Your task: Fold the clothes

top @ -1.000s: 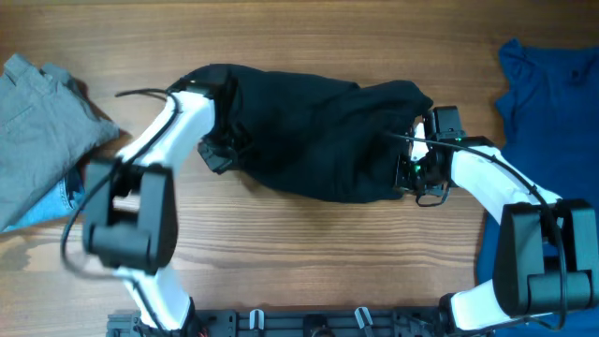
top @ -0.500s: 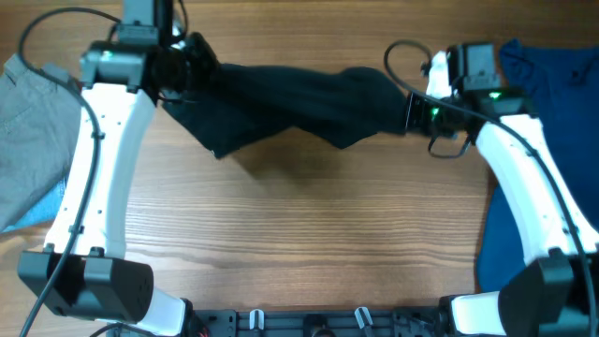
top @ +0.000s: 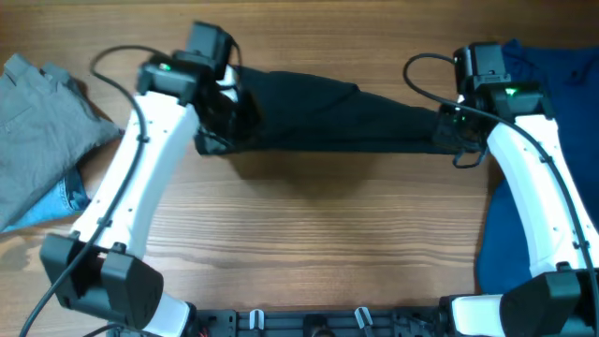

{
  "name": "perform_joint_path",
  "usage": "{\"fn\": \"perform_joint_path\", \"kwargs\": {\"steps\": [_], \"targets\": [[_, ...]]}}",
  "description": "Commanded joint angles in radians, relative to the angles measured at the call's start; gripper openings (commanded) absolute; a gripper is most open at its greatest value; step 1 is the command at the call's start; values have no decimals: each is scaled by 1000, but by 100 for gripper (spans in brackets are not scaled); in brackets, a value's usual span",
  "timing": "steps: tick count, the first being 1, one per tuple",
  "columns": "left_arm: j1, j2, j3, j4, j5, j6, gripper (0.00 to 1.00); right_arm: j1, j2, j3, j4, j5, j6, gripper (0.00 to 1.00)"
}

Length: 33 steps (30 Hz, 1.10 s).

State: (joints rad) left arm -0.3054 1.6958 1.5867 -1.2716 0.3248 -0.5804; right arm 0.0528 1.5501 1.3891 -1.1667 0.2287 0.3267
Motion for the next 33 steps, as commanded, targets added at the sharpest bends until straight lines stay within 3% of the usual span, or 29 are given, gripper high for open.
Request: {"fn": "perform_joint_path", "kwargs": {"steps": [1, 3, 4, 5, 6, 9, 15, 20, 24, 33], "targets": [[-49, -11, -68, -8, 55, 19, 4, -95, 4, -6, -1, 209, 31, 4], [-83, -11, -87, -16, 98, 19, 11, -127, 4, -6, 2, 209, 16, 4], [-100, -11, -90, -27, 111, 19, 32, -140, 4, -6, 5, 208, 9, 4], [-117, -11, -91, -39, 114, 19, 62, -151, 4, -6, 6, 209, 5, 4], [-132, -11, -91, -50, 113, 19, 78, -161, 4, -6, 8, 208, -7, 4], [-163, -11, -91, -61, 104, 19, 98, -175, 4, -6, 10, 171, -13, 4], [-172, -11, -113, -59, -4, -62, 100, -175, 4, -6, 11, 136, -15, 5], [-143, -11, -219, 109, -51, -101, 100, -175, 4, -6, 18, 101, -39, 4], [-24, -11, -280, 272, -91, -117, 92, -175, 4, -6, 20, 83, -39, 4], [206, 55, -335, 404, -98, -116, 96, -175, 4, -6, 22, 60, -39, 4]]}}
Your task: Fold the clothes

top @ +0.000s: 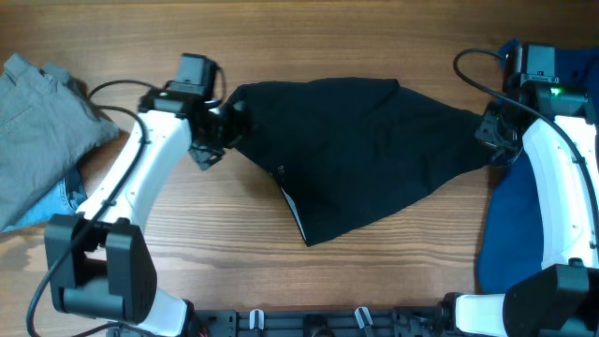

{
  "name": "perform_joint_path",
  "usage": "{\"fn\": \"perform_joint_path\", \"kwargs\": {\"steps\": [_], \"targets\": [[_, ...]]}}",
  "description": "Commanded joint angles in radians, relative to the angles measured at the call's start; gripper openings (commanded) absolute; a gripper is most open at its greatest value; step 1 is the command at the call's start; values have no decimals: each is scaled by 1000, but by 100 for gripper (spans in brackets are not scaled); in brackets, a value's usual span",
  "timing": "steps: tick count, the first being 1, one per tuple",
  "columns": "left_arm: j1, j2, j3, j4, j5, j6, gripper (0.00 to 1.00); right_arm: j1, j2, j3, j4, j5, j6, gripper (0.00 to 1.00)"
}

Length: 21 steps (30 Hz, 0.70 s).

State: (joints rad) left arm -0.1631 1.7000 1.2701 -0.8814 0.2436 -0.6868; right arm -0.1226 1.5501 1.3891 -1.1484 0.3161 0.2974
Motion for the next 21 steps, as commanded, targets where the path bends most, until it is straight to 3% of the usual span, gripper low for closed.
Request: {"fn": "perform_joint_path", "kwargs": {"steps": [1, 6, 11, 14, 15, 17, 19, 20, 21], "targets": [[81, 70, -19, 27, -17, -10, 98, 1, 4, -6, 3, -27, -10, 4], [129, 166, -19, 135, -1, -1, 96, 1, 4, -6, 7, -27, -10, 4], [129, 248, -19, 227, 2, -2, 76, 1, 4, -6, 6, -26, -10, 4], [130, 282, -19, 300, 2, -2, 70, 1, 4, -6, 6, -26, -11, 4], [130, 288, -19, 320, 2, -2, 63, 1, 4, -6, 6, -26, -10, 4], [130, 294, -19, 391, 0, -2, 39, 1, 4, -6, 6, -27, -10, 4], [130, 296, -19, 467, -10, -1, 11, 1, 4, -6, 5, -45, -10, 4], [130, 296, -19, 499, -11, -1, 4, 1, 4, -6, 5, -70, -10, 4], [132, 296, -19, 555, -10, -1, 4, 1, 4, -6, 5, -132, -9, 4]]}}
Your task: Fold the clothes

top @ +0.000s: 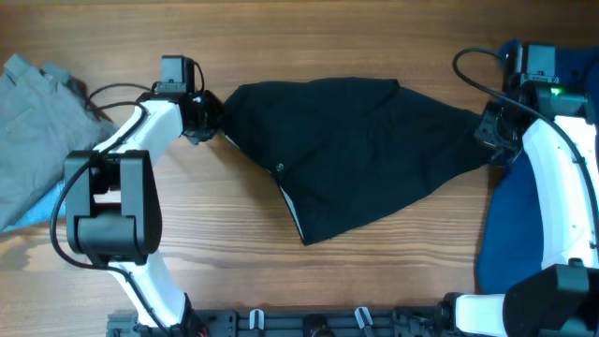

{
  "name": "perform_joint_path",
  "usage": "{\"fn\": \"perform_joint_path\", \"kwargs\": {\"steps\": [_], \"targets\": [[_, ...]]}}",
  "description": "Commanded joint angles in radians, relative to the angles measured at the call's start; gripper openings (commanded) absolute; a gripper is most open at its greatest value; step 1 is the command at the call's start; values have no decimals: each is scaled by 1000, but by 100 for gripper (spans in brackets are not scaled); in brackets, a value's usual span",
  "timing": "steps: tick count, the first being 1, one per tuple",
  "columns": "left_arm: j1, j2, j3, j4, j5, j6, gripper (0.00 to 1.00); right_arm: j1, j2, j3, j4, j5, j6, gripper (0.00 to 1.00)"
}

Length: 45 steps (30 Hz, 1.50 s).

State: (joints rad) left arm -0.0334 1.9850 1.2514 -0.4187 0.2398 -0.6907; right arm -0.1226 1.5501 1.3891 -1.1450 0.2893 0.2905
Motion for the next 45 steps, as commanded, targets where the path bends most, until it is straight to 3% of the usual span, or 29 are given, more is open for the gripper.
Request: {"fn": "perform_joint_path", "kwargs": {"steps": [1, 5, 18, 19, 20, 22, 23, 29, 32, 34, 38, 45], "targets": [[4, 11, 0, 127, -6, 2, 4, 1, 4, -6, 3, -151, 0, 4], [26, 11, 35, 219, -6, 2, 4, 2, 4, -22, 42, -272, -2, 4], [158, 11, 433, 163, -6, 40, 4, 29, 4, -134, 152, -488, 39, 4], [158, 11, 447, 159, -6, 55, 8, 39, 4, -142, 157, -495, 50, 4], [158, 11, 451, 146, -6, 56, 26, 51, 4, -146, 160, -494, 53, 4], [158, 11, 451, 68, -5, 64, 84, 78, 4, -149, 172, -494, 51, 4], [156, 16, 451, 18, -6, 90, 100, 89, 4, -149, 179, -494, 51, 5], [137, 26, 451, -381, 2, 144, 100, 128, 4, -149, 204, -489, 51, 4], [107, 27, 448, -709, 47, 145, 100, 128, 4, -149, 202, -416, 50, 4], [79, 27, 430, -829, 47, 144, 100, 128, 4, -149, 203, -386, 50, 4], [14, 27, 335, -866, 64, 31, 100, 128, 4, -149, 209, -375, 50, 4], [-89, 27, 138, -695, 108, -233, 100, 128, 4, -149, 206, -367, 49, 4]]}}
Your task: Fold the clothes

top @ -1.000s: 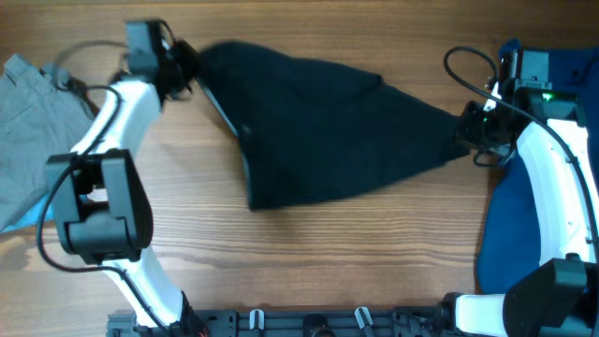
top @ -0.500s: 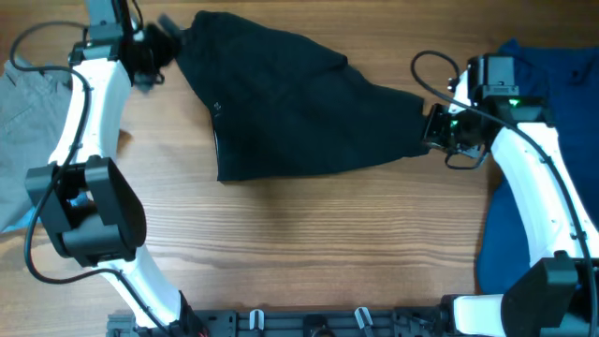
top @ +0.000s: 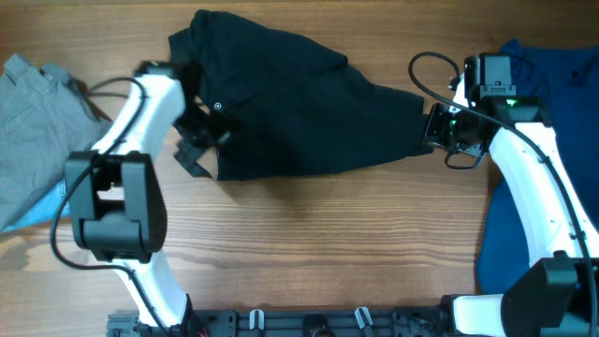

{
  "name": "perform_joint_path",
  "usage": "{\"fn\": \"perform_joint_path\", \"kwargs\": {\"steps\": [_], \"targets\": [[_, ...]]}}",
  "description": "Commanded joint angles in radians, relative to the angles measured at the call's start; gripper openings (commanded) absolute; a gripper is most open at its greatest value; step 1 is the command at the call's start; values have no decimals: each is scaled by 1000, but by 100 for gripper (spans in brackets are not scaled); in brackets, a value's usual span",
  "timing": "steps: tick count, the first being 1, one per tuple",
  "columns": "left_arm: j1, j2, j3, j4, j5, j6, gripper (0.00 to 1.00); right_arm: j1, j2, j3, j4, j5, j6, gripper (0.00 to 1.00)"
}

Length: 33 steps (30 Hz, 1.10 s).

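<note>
A black garment [top: 299,112] lies spread across the far middle of the wooden table [top: 318,253], bunched toward its upper left. My left gripper [top: 195,150] is at the garment's lower left edge, shut on the cloth there. At the garment's narrow right end, my right gripper [top: 436,127] is shut on the tip. The cloth between them is slack and wrinkled.
A grey garment [top: 37,112] lies at the left edge over a piece of light blue denim [top: 58,198]. A dark blue garment [top: 538,65] covers the right edge under the right arm. Cables loop near both wrists.
The black garment has shifted toward the far left and changed shape. My left gripper was at the garment's left tip and is now lower, at its bottom left edge. My right gripper has moved inward to the left.
First both grippers held the black garment stretched in a narrow band at the far side. Then it lay spread with a point toward the near side, the grippers wide apart. By now it sits farther back, with the grippers closer together.
</note>
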State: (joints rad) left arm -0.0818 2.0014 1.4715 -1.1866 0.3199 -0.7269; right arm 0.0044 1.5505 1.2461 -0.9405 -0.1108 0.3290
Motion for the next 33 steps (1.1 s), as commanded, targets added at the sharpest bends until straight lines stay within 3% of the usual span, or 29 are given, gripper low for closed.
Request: {"fn": "perform_joint_path", "kwargs": {"steps": [1, 3, 8, 20, 27, 33], "targets": [[-50, 11, -107, 103, 24, -246, 100, 1, 3, -6, 2, 33, 11, 5], [-63, 11, -155, 163, 24, -335, 100, 1, 3, -6, 2, 35, 11, 4], [-80, 11, -236, 249, -37, -422, 100, 1, 3, -6, 0, 36, 11, 4], [-77, 11, -269, 282, -317, -434, 97, 1, 3, -6, -29, 98, 11, 4], [-64, 11, -269, 291, -336, -529, 88, 1, 3, -6, -50, 144, 11, 4], [-52, 10, -269, 269, -350, -538, 88, 1, 3, -6, -50, 149, 11, 4]]}}
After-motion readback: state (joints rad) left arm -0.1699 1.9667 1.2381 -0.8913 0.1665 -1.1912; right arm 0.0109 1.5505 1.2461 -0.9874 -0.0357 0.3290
